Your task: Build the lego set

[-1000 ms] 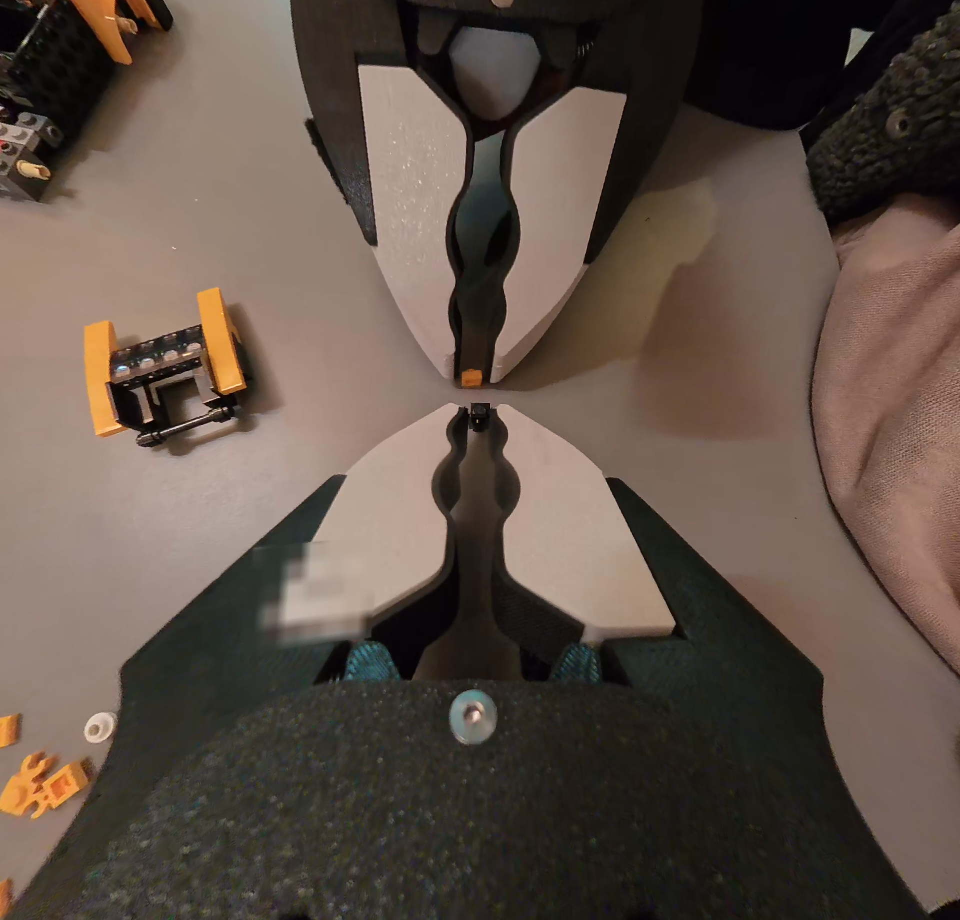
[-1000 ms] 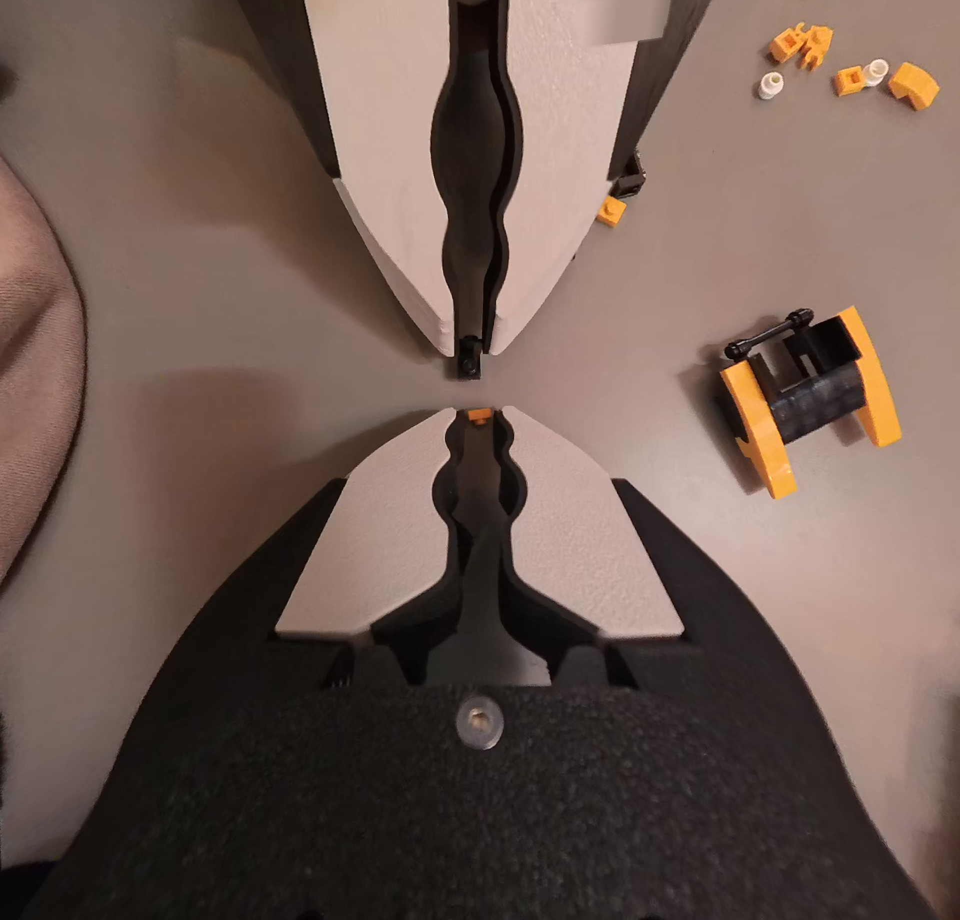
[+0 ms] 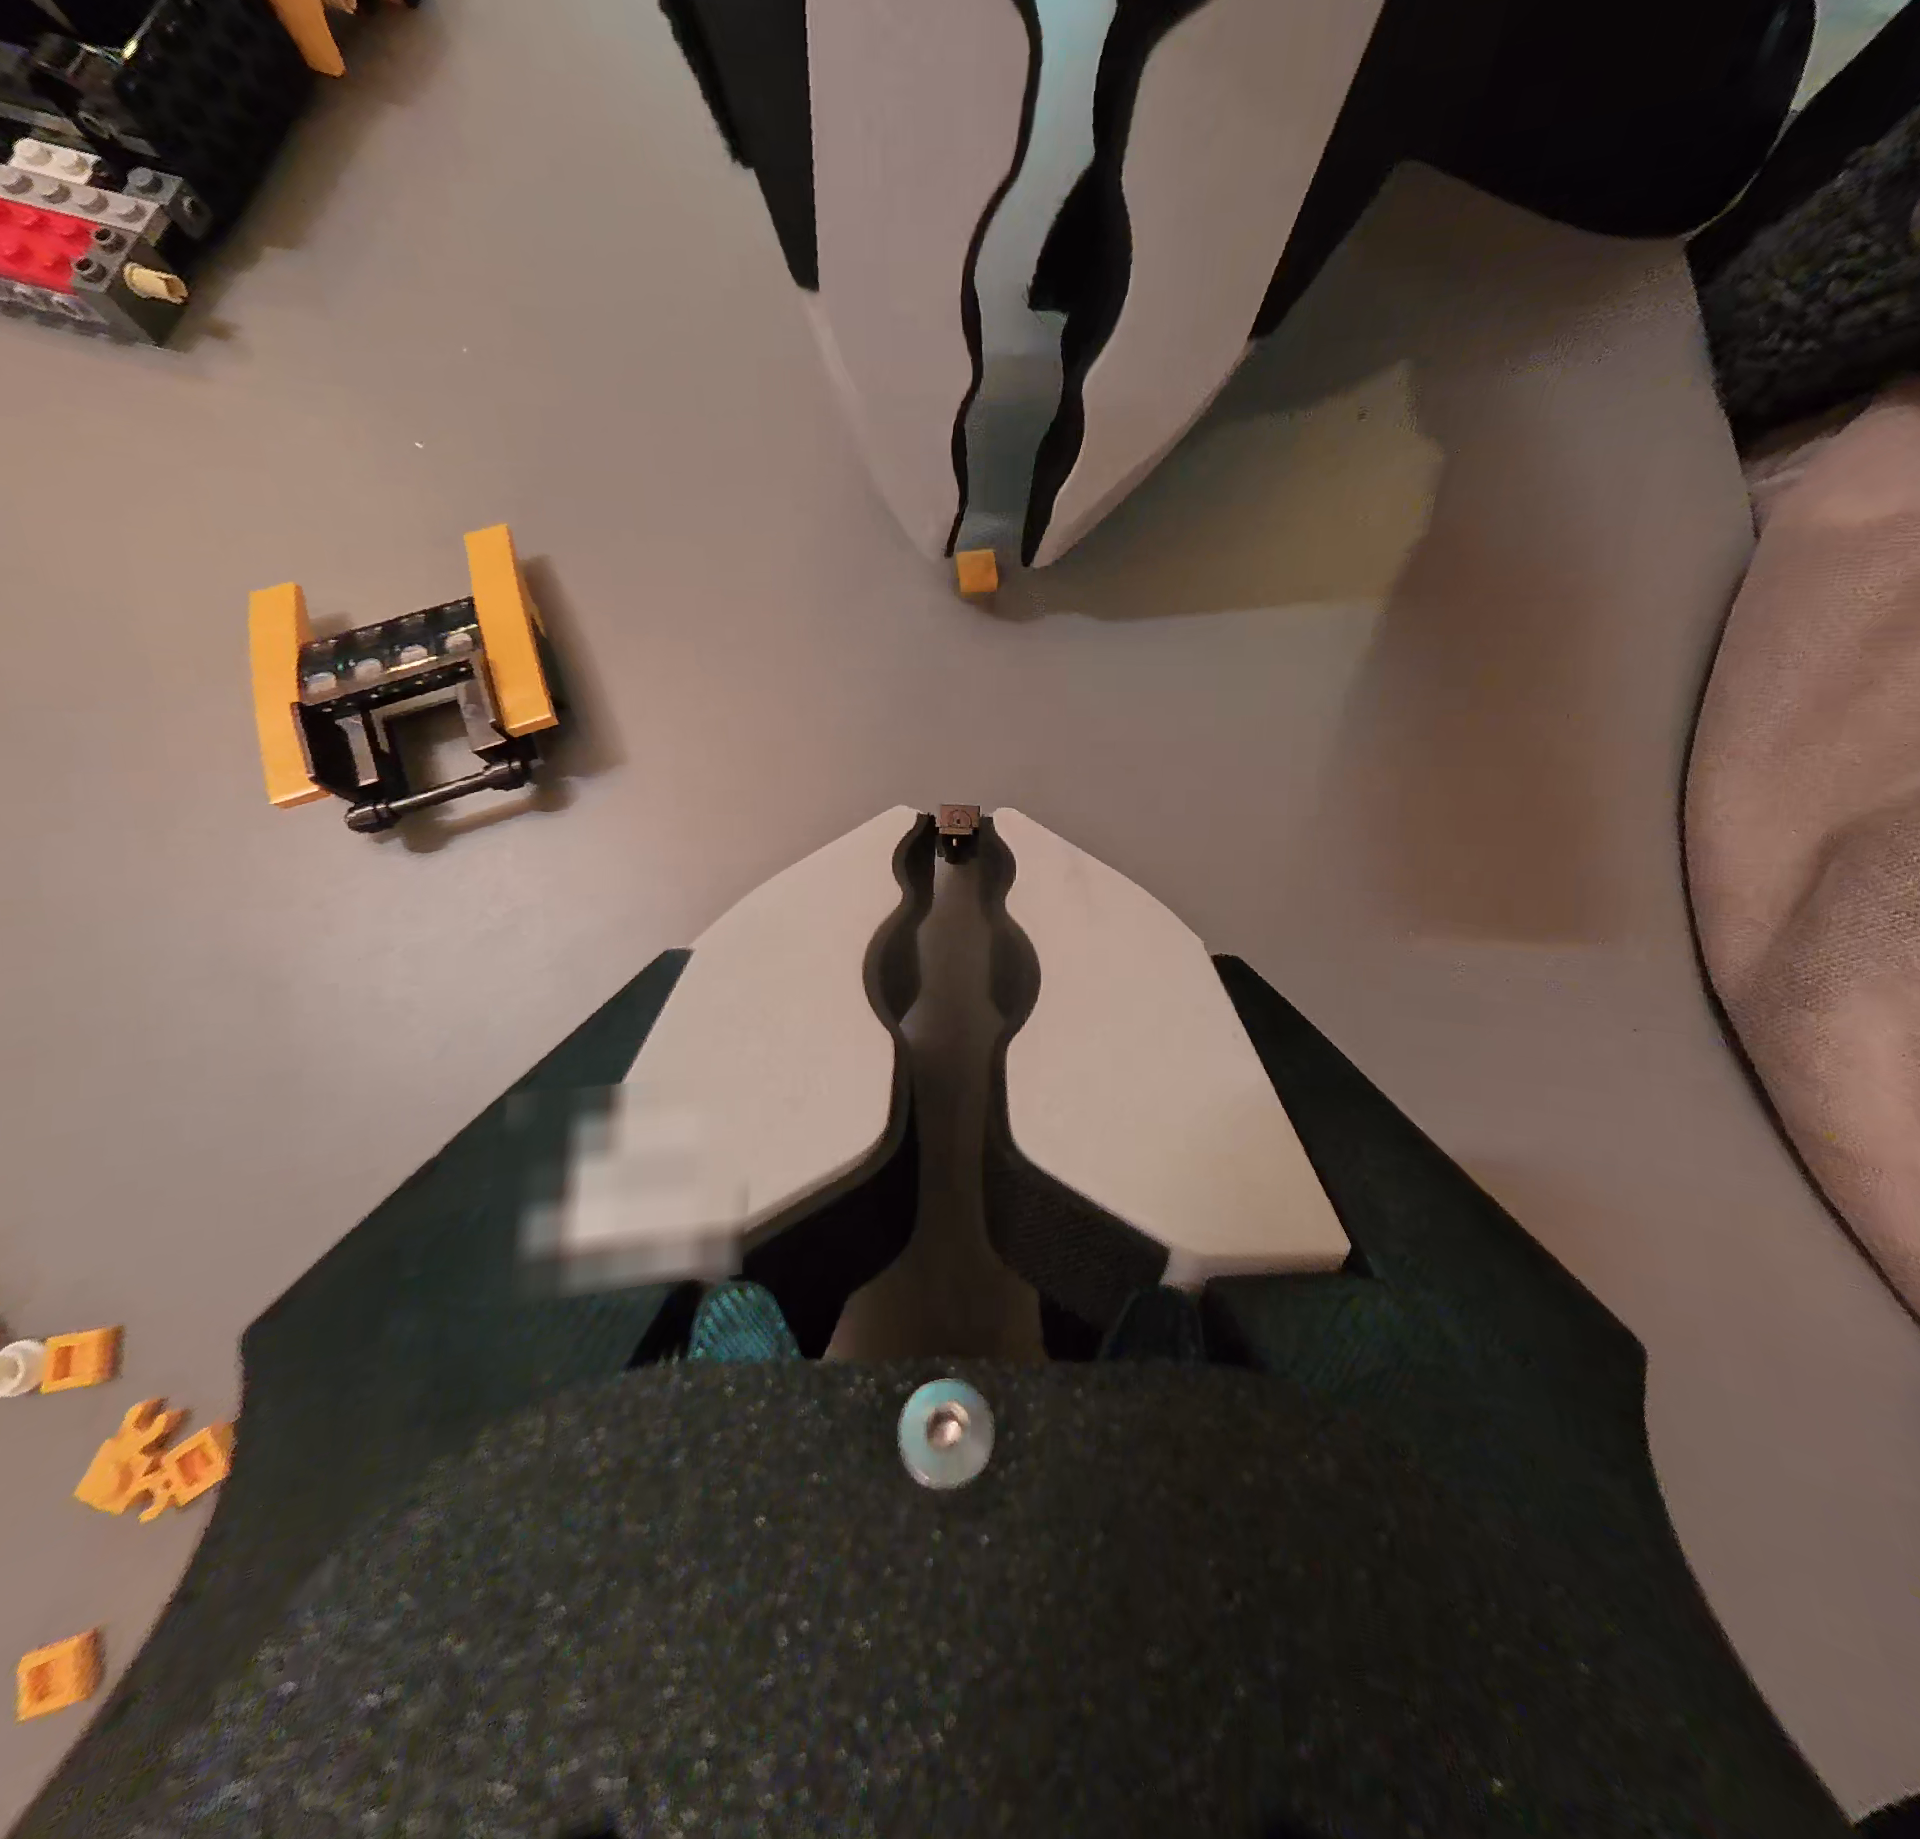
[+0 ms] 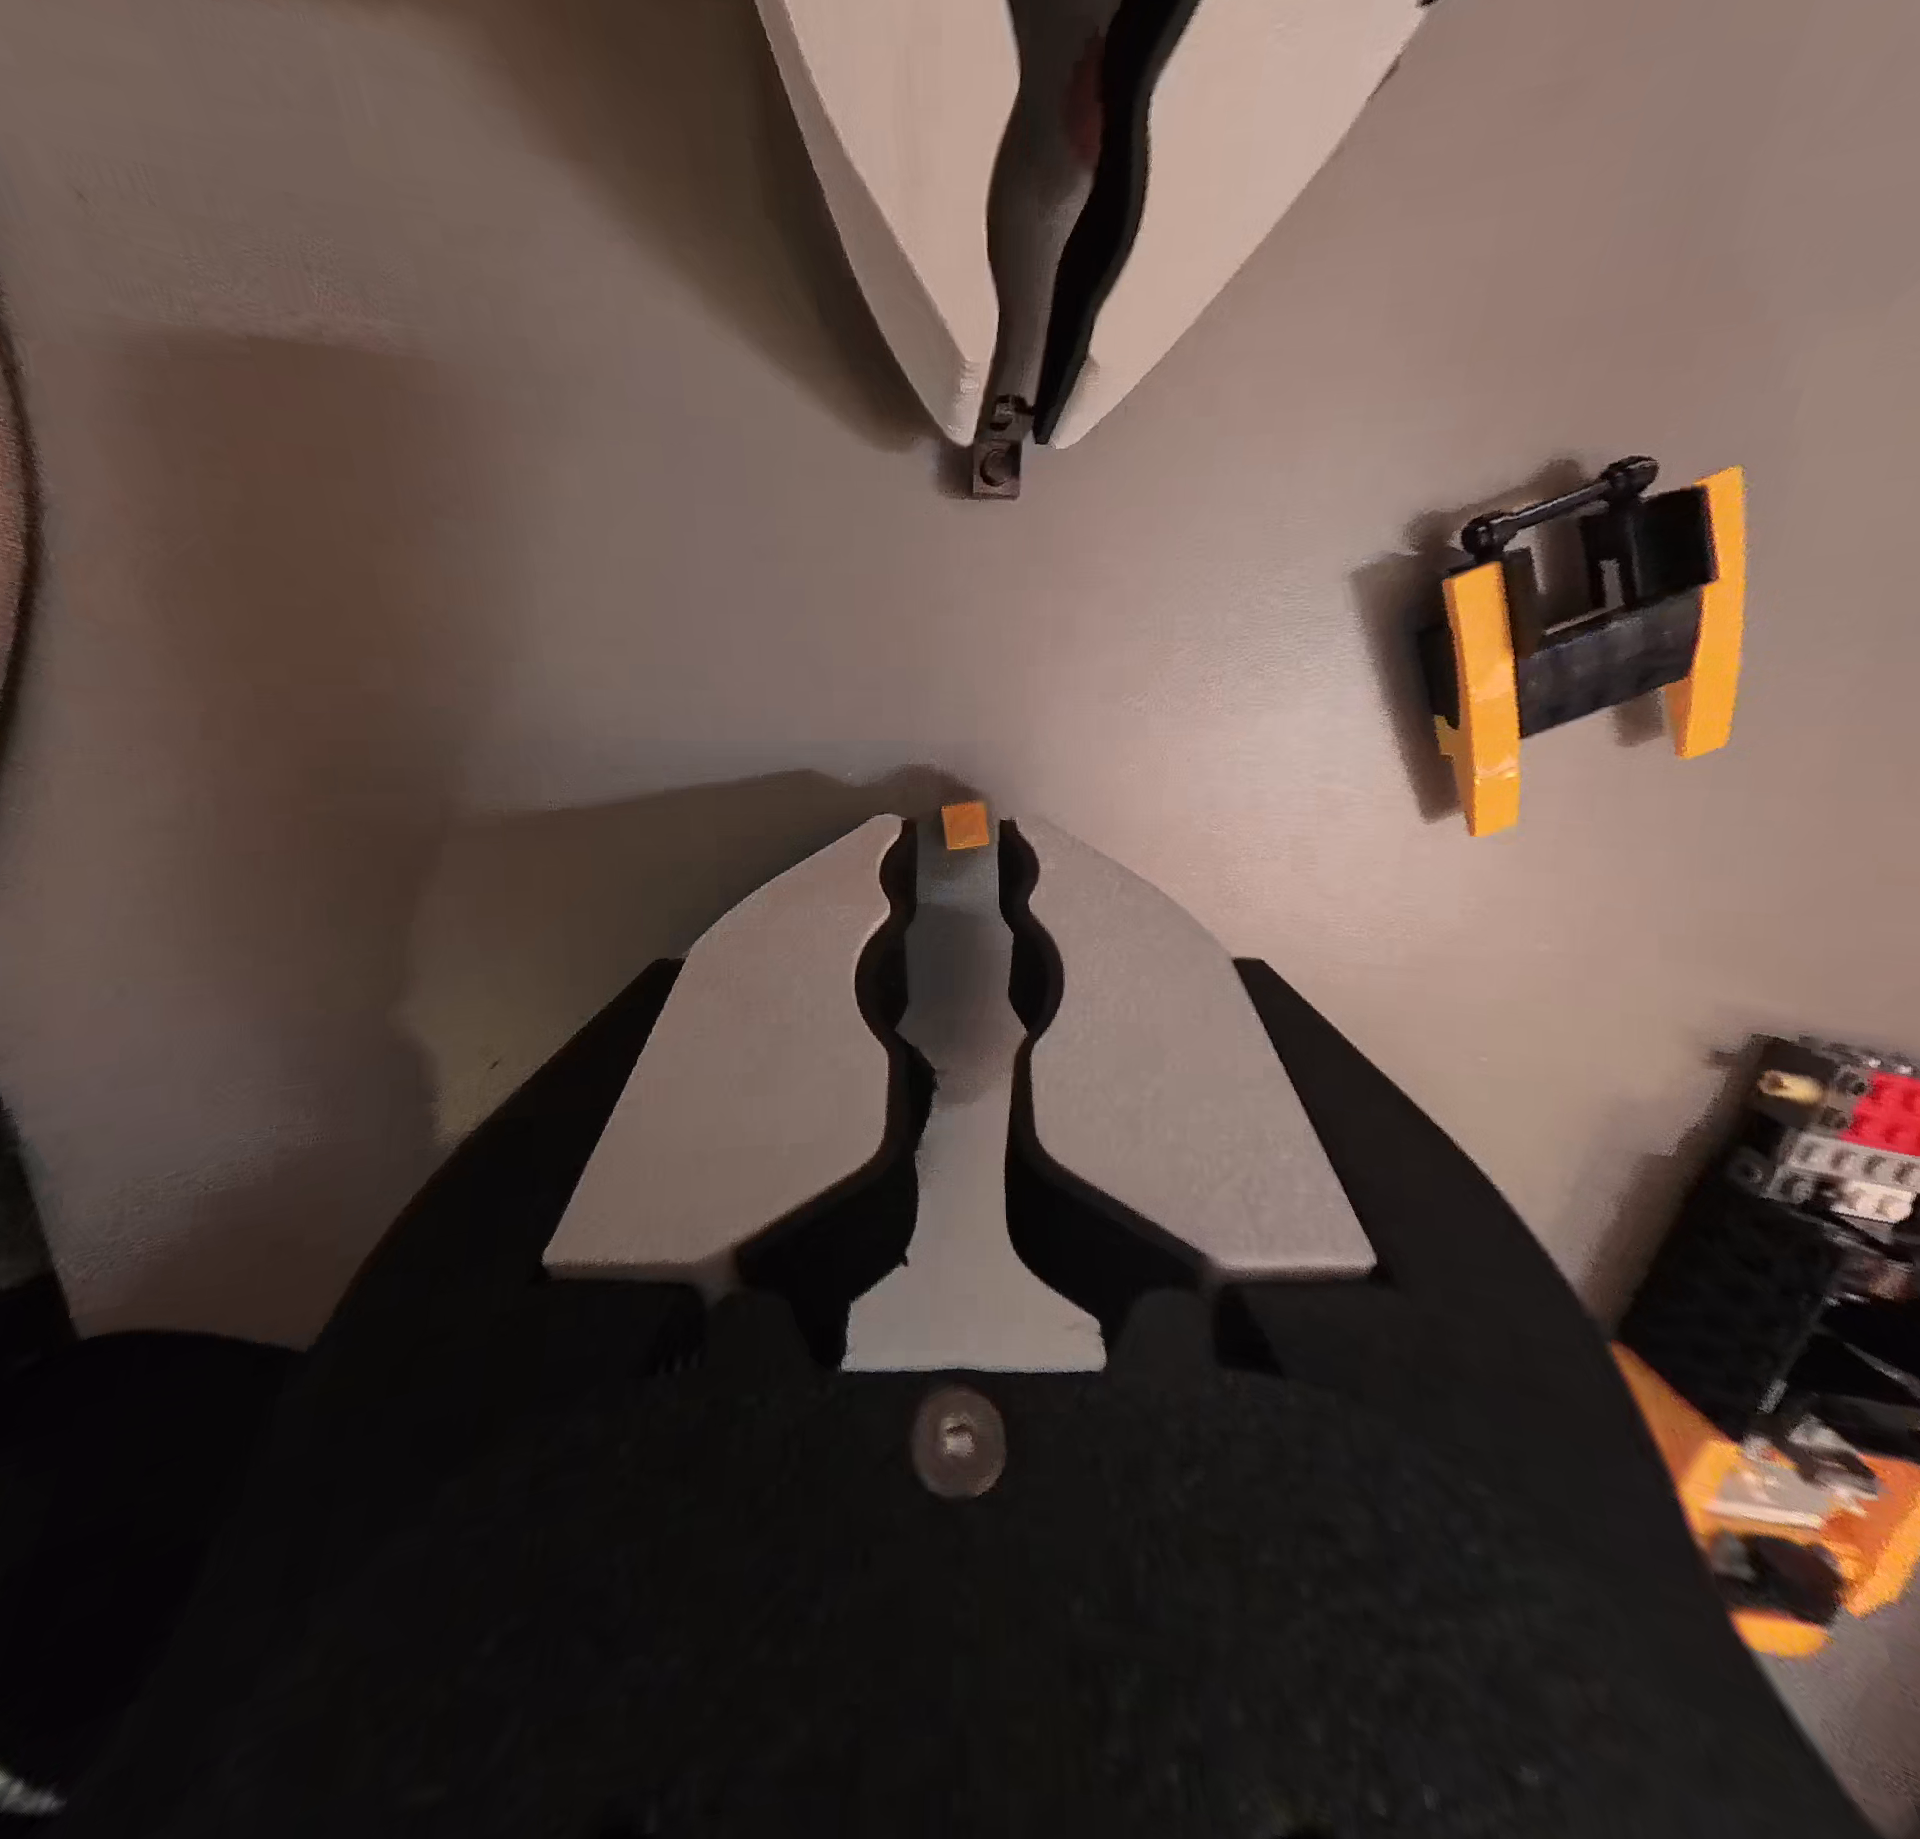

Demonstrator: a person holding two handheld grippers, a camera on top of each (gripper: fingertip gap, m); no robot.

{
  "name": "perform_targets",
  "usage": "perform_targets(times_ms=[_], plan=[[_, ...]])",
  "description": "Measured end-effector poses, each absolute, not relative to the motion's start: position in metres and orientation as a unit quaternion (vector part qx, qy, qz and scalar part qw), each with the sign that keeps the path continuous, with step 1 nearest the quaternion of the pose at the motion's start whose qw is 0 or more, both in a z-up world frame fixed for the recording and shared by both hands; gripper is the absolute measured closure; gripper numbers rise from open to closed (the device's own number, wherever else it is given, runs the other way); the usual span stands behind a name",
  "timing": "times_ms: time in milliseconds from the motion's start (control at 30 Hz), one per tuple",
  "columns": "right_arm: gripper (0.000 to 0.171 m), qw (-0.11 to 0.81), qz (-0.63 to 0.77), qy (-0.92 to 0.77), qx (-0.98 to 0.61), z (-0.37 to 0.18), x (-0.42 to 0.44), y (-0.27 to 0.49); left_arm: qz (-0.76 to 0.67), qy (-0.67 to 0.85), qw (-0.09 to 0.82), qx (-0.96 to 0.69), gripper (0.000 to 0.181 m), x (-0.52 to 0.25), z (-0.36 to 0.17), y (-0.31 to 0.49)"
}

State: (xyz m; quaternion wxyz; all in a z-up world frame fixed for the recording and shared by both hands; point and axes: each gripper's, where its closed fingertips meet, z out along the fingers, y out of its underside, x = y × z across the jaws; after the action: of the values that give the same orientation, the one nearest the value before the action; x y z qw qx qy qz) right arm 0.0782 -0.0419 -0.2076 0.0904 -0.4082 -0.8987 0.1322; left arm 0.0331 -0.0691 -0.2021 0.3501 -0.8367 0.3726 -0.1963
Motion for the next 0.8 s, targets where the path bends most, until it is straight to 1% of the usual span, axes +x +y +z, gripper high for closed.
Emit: perform_targets(times_ms=[267, 333, 433, 500, 800], plan=[[0.158, 0.087, 0.249, -0.852, -0.453, -0.211, 0.076, -0.039, -0.210, 0.370, 0.341, -0.838, 0.174, 0.038, -0.204, -0.071], [0.158, 0.080, 0.256, -0.851, -0.452, -0.213, 0.076, -0.041, -0.213, 0.369, 0.338, -0.839, 0.174, 0.039, -0.205, -0.071], [0.163, 0.077, 0.261, -0.849, -0.453, -0.214, 0.074, -0.041, -0.213, 0.369, 0.336, -0.840, 0.174, 0.039, -0.206, -0.071], [0.163, 0.076, 0.260, -0.850, -0.452, -0.214, 0.073, -0.041, -0.213, 0.370, 0.335, -0.840, 0.174, 0.039, -0.206, -0.072], [0.164, 0.135, 0.282, -0.853, -0.418, -0.196, 0.045, -0.076, -0.205, 0.380, 0.338, -0.836, 0.174, 0.042, -0.206, -0.072]])
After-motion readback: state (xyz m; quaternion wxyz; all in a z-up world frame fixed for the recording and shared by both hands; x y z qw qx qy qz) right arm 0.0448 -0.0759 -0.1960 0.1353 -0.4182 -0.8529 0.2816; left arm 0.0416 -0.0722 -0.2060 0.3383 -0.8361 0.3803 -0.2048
